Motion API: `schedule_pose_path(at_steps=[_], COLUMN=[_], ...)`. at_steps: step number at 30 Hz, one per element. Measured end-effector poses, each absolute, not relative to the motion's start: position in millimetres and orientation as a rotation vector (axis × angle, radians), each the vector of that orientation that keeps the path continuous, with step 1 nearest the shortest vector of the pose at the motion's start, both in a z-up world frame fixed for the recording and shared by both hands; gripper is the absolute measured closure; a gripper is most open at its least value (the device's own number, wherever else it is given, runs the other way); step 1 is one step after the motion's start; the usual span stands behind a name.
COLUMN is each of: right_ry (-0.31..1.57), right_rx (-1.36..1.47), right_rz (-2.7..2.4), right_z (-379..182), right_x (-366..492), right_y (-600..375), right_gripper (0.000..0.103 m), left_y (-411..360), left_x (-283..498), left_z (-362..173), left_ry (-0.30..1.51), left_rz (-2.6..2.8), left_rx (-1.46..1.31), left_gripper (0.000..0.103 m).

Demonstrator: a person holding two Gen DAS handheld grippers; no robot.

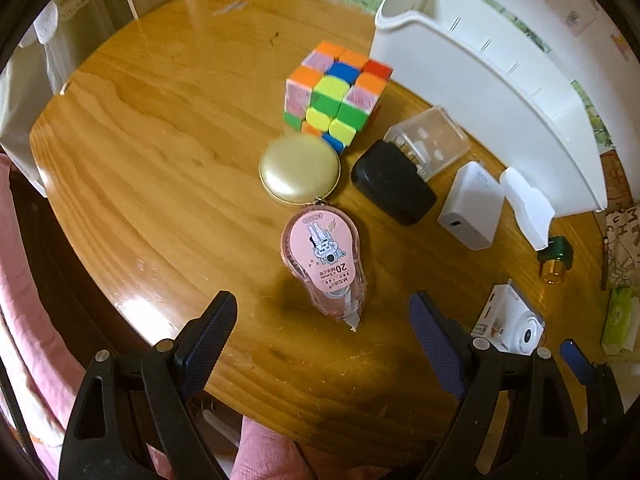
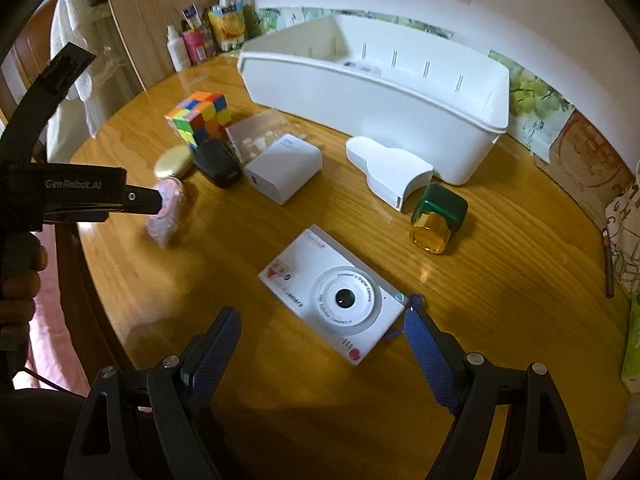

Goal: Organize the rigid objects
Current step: 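Grasp the pink tape dispenser with the left tool while the right tool grasps the white toy with round lens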

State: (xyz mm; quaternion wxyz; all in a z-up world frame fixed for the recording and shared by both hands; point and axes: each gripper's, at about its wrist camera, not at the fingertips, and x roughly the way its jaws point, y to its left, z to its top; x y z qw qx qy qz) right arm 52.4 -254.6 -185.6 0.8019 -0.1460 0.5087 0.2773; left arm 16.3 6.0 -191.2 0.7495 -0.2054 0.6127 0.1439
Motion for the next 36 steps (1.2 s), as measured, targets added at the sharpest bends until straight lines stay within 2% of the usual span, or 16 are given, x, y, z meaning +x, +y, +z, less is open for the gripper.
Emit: schedule_pose_path(at_steps=[13, 27, 29, 36], right_ry=[1.187, 1.137, 1.133, 1.117], right_rx=[-0.422, -0.473, -0.478, -0.510], right_rz=[0.575, 0.622, 0.622, 0.658], right_z=[-219.7, -222.7, -222.6, -221.1], right_x=[80.1, 86.5, 87.0, 89.6], right_y=[-241.3, -231.0, -230.1, -224.8], right_gripper=[0.019, 0.016, 0.016, 0.016], left_y=[5.9, -6.3, -4.9, 8.4], left_x=[48.0, 88.8, 89.7, 92.5], left_z=[-217.6, -233.6, -231.9, -236.0], left_ry=[1.461, 1.514, 1.512, 1.497], left_rz=[0.334, 0.349, 0.357, 0.346], left_rx=[-0.477, -0.455, -0.446, -0.469], left_gripper=[0.016, 0.041, 0.049, 0.051])
